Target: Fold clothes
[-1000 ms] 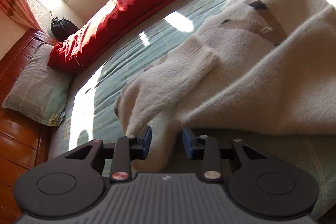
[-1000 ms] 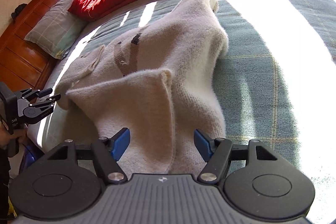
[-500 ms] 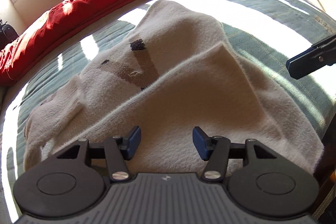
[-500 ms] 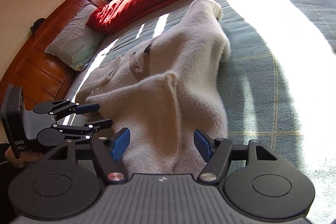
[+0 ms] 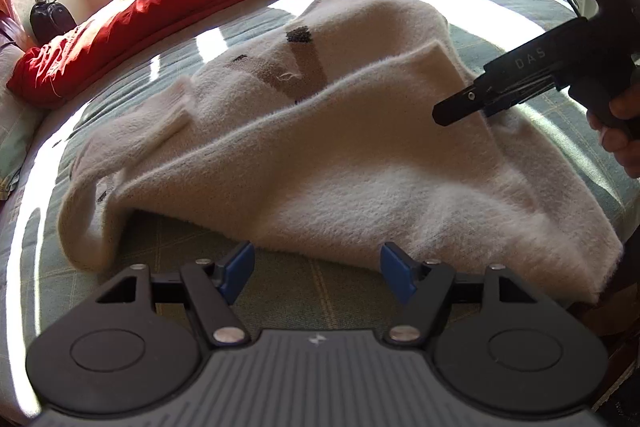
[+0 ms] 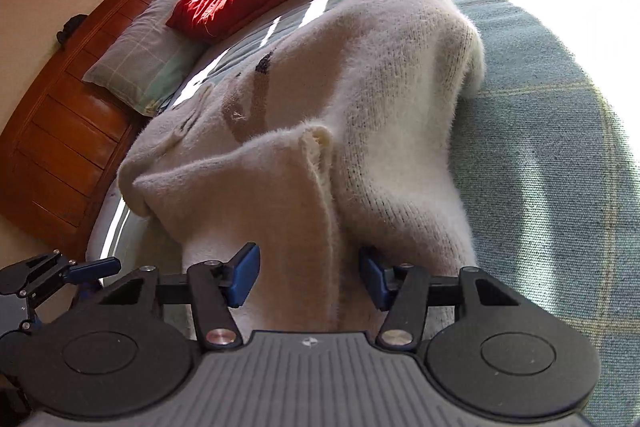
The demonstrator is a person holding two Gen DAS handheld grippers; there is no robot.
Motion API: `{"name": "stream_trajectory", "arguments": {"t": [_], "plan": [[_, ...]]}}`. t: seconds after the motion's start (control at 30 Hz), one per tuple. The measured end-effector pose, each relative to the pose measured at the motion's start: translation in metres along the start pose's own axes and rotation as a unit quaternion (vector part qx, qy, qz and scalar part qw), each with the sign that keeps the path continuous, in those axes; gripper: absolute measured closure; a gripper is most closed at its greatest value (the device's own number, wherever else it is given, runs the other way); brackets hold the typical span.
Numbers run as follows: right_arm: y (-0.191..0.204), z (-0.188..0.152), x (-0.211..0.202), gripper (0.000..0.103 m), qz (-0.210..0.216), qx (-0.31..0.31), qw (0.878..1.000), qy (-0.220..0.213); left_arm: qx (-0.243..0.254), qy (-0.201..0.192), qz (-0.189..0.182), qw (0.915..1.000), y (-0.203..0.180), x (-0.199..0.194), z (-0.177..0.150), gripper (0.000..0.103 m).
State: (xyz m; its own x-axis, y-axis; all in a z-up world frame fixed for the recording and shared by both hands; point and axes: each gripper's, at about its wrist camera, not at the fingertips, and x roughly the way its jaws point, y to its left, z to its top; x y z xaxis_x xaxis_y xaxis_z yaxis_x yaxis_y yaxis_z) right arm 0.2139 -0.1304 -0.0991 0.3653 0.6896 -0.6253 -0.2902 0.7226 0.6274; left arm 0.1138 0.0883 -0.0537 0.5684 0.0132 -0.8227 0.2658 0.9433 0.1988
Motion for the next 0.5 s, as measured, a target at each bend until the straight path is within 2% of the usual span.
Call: {"name": "stream_trajectory", "arguments": {"t": [0.1, 0.17, 0.2, 0.5], "plan": [[0.005, 0.003, 0.003, 0.047, 0.014, 0.001, 1.000, -0.007, -0.018, -0.001, 0.000, 0.9998, 0.005, -0.002, -0.009, 0.032], [0.013, 0.005, 0.006, 0.073, 0.018, -0.009, 1.000, -0.006, -0.032, -0.005, 0.002, 0.9995, 0.010, -0.004, -0.012, 0.032], [0.016, 0.007, 0.008, 0.097, 0.020, -0.011, 1.000, 0.001, -0.038, -0.007, 0.003, 0.9993, 0.013, -0.006, -0.014, 0.032], [0.100, 0.001, 0.011, 0.096, 0.108, -0.089, 0.989, 0.048, -0.081, -0.038, 0.035, 0.9954, 0.046, -0.038, -0.039, 0.031]]}}
